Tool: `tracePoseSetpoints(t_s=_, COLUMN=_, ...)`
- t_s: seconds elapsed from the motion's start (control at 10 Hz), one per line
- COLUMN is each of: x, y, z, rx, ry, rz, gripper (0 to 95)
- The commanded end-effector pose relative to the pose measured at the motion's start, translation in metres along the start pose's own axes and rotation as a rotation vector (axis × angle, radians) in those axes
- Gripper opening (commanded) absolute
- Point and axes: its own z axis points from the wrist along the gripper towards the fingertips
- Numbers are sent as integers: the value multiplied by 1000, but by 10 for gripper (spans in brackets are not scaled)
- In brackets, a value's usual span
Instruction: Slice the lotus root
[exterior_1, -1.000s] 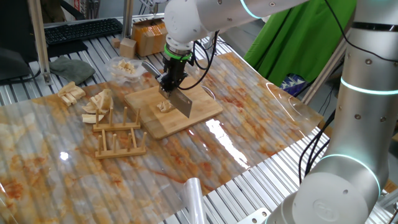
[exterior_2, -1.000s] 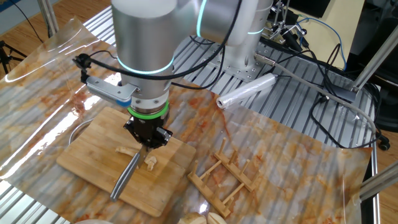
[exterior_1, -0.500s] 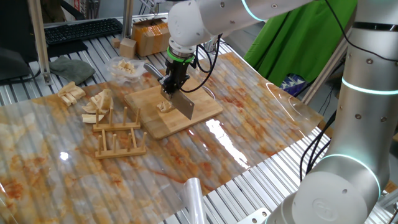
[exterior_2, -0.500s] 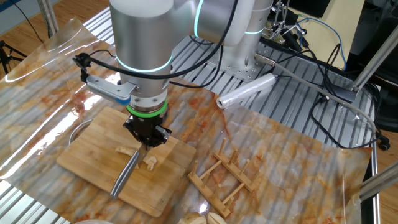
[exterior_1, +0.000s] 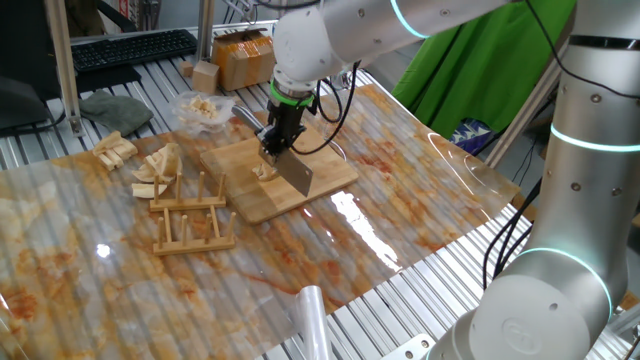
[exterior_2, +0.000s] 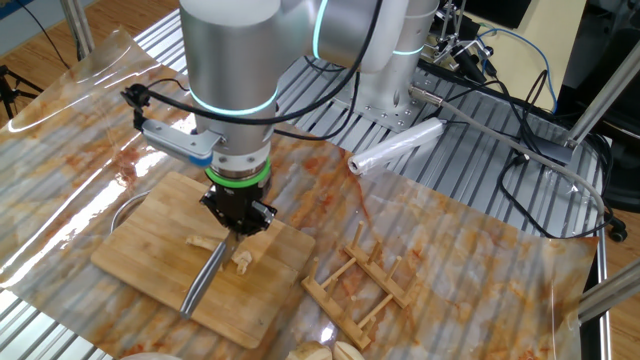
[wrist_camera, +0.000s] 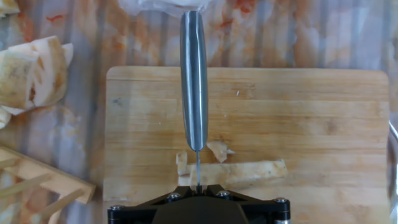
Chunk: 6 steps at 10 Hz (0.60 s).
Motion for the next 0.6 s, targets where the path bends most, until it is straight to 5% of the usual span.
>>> tracePoseSetpoints(t_s=0.1, x=1, y=0, z=16, rx=-4, ry=-17, rz=7, gripper=0)
tracePoseSetpoints(t_s=0.6, x=1, y=2, z=-3, rx=10, ry=17, rz=15, gripper=0)
